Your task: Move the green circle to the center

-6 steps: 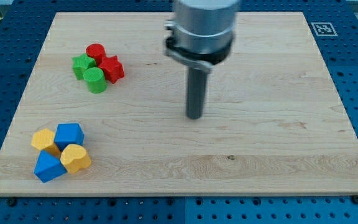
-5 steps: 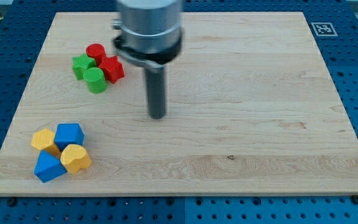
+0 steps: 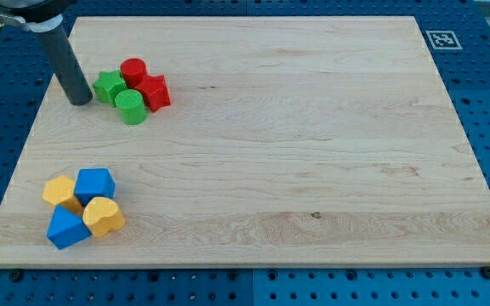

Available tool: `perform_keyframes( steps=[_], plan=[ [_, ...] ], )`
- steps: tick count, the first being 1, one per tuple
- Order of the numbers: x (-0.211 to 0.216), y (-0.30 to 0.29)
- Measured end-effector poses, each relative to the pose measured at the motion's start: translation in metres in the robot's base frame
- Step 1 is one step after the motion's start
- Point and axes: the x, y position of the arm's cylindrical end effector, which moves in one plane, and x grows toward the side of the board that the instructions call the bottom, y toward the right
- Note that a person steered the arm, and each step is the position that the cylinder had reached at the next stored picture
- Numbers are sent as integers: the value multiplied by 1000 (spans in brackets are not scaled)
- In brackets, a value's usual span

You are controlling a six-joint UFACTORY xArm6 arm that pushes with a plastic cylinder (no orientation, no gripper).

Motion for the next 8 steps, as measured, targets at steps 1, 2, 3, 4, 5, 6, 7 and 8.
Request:
perform_keyframes(
  steps=[1,2,3,4,5,6,7,8],
  plan=[
    [-46,-28],
    [-58,-32],
    [-49,-14],
    [-23,-1],
    [-2,17],
    [11,26],
    [28,42],
    [38,76]
  ],
)
